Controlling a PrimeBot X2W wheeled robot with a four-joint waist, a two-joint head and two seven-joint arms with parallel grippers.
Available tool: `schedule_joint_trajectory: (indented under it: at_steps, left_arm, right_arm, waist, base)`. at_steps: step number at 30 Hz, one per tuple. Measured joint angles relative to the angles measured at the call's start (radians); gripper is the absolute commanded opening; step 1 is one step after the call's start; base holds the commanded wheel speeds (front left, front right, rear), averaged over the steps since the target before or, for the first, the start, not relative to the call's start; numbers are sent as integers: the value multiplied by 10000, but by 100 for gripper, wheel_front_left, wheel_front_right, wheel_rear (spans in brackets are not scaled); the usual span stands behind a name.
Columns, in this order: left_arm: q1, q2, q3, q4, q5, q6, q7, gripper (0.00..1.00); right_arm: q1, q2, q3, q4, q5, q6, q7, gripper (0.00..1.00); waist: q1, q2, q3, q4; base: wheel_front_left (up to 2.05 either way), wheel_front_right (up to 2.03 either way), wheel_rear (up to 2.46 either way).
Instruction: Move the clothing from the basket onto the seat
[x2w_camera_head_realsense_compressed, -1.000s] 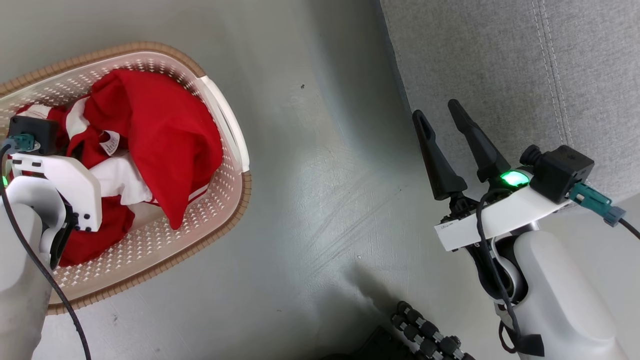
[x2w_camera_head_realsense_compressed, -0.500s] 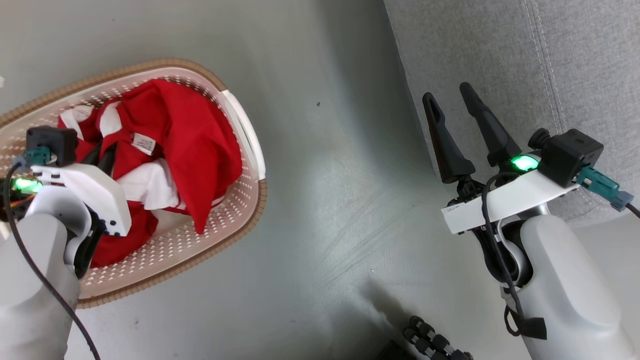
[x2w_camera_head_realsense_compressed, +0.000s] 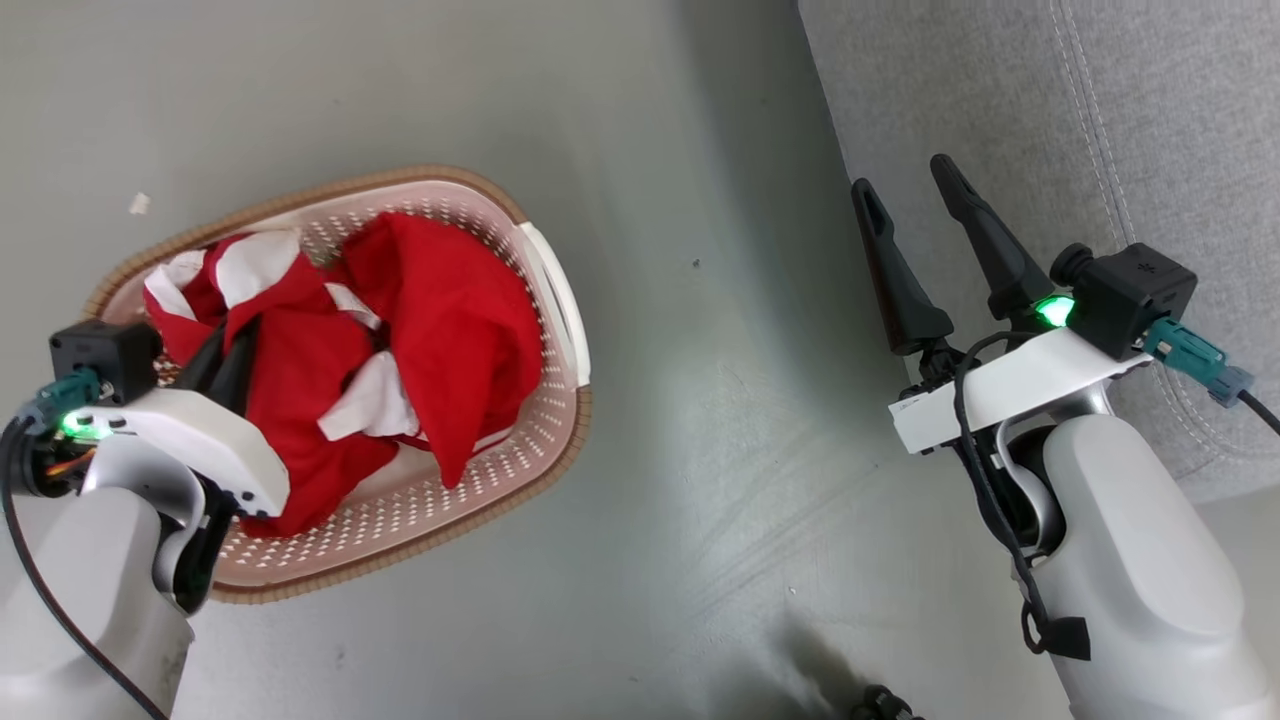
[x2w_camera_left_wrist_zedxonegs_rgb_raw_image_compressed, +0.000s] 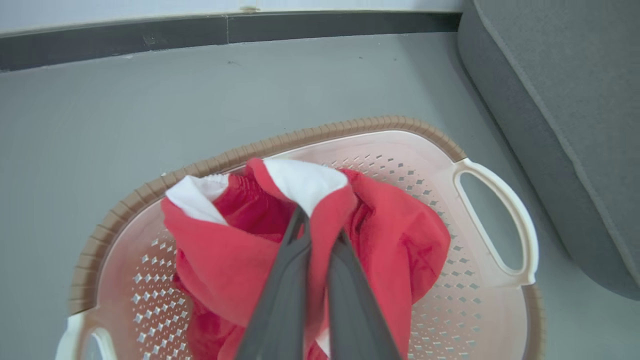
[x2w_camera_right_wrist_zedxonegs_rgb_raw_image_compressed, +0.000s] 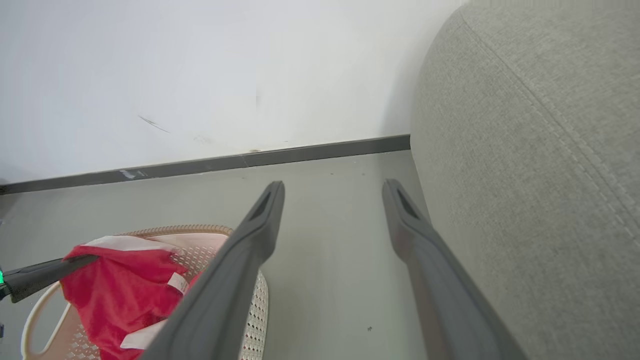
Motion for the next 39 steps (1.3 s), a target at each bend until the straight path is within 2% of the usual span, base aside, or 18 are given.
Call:
schedule_joint_trajectory:
  at_steps: [13, 21, 28, 39]
  left_arm:
    - [701, -391, -236, -1018, -351, -113, -1001, 0]
    - [1096, -635, -773, -1716, -353, -127, -1302, 0]
    - [1358, -694, -1197, -2255, -426, -201, -1344, 0]
    - [1693, -842, -2023, -3041, -545, -203, -1187, 0]
  right_arm:
    - [306, -12, -740, 272, -675, 0, -2, 100]
    - [881, -15, -761, 349, -986, 0, -2, 100]
    - [1292, -25, -384, 305, -1321, 0, -2, 100]
    - [1681, -77, 959, 50, -1423, 0, -2, 100]
  waist:
    - [0, 0, -1338, 744]
    - [0, 0, -2355, 1207]
    - [0, 0, -3399, 1649]
    - [-1, 0, -4716, 2178]
  base:
    - [0, 0, 0]
    - [0, 0, 0]
    - [0, 0, 0]
    - [0, 0, 0]
